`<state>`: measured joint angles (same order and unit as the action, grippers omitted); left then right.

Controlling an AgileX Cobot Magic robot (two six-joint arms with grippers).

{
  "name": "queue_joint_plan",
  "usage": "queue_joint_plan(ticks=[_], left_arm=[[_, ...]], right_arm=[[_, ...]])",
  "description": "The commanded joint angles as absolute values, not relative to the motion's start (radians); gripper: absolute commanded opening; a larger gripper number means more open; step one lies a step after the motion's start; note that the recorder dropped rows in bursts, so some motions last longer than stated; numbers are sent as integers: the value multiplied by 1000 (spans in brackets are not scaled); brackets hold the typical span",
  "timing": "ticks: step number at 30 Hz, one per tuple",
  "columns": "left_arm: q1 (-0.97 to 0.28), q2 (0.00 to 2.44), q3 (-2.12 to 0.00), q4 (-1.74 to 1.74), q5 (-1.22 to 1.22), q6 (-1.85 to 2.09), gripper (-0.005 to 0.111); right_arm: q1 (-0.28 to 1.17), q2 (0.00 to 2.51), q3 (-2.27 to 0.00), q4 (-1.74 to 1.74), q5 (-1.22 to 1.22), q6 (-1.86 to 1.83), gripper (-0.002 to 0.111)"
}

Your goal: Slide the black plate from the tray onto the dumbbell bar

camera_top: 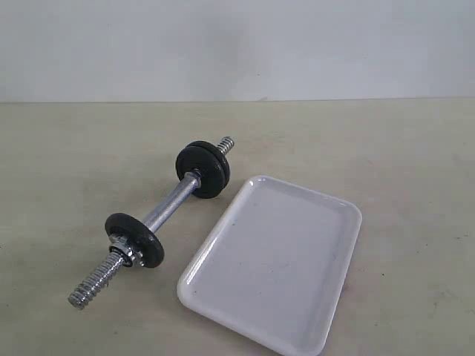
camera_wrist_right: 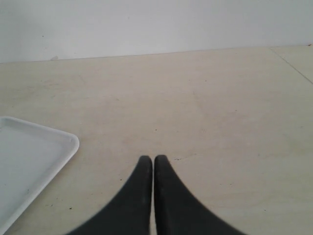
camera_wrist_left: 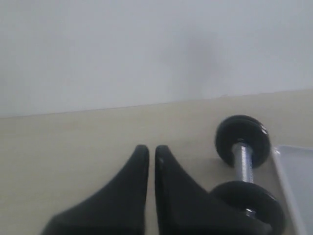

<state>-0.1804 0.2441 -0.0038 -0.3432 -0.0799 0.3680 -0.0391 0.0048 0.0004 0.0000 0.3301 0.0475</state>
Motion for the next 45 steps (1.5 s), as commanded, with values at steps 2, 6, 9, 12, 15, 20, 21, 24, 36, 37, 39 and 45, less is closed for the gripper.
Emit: queue_joint_plan(ticks=[2,6,9,12,15,20,21,24,36,37,39,45], left_arm=[[-18,107,0,-345,0,376,4],[19,6,0,-321,155,376,4],[19,0,0,-316,240,376,4],[14,0,0,-309,288,376,4],[14,0,0,-306,295,376,4],[14,0,0,-304,299,376,4],[14,0,0,-304,299,376,4],[14,0,0,-296,301,376,4],[14,0,0,-86,297,155,4],[14,0,0,-33,297,76,4],[14,0,0,45,297,-21,4],[14,0,0,17,299,-21,4]], right_arm=[[-41,0,0,-5,326,43,0],[-41,0,0,-5,326,43,0],[-41,0,0,-5,326,43,0],[-41,0,0,-5,326,43,0],[-41,0,0,-5,326,43,0],[-41,0,0,-5,326,43,0],[-41,0,0,-5,326,43,0],[-41,0,0,-5,326,43,0],[-41,0,0,-5,326,43,0],[-41,0,0,-5,326,43,0],[-41,0,0,-5,326,43,0],[-41,0,0,-5,326,43,0]])
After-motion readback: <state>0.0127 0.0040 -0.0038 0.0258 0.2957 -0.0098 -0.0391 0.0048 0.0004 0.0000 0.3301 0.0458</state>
